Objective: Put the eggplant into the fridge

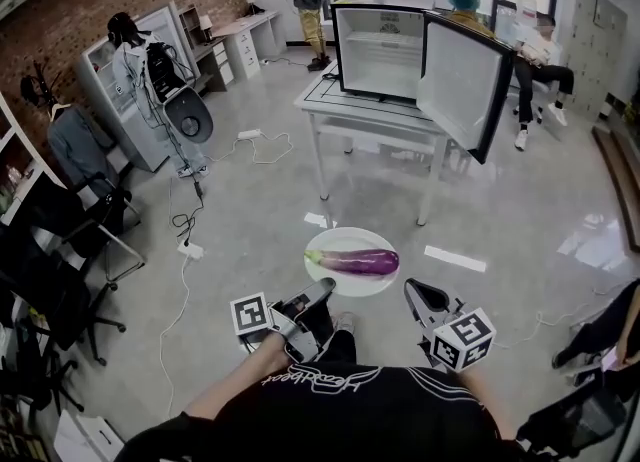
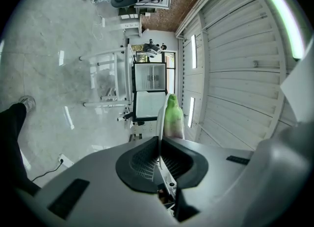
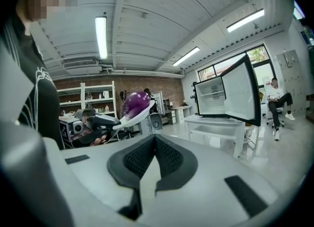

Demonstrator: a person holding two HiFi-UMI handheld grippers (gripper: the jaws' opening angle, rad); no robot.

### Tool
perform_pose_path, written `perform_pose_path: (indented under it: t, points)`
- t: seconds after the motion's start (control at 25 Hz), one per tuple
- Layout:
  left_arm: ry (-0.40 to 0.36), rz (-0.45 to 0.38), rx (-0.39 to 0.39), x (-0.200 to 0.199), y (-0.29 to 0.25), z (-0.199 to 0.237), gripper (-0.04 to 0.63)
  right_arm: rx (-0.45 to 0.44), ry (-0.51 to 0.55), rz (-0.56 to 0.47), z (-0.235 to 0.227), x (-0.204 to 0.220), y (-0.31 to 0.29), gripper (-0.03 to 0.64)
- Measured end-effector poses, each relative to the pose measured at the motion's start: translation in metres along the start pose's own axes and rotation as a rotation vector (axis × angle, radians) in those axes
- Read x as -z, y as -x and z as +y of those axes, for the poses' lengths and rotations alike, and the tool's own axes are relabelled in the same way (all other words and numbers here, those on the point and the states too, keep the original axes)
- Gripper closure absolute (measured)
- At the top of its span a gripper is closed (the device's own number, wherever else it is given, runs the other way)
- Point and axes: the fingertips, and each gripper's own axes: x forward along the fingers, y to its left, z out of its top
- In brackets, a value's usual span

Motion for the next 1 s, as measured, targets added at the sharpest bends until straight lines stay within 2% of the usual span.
perform_pose_path:
  t: [0.4, 1.0]
  points:
    - [0.029, 0.017, -0.001, -0.067, -0.047, 0.020, 0.571, 0.053, -0.043, 0.016, -0.055, -0.007, -0.061, 0.611]
    - [0.045, 0.057, 0.017, -0.215, -0.143, 0.029, 0.571, 0.112, -0.075, 0.051, -0.143, -0.052, -0.199, 0.611]
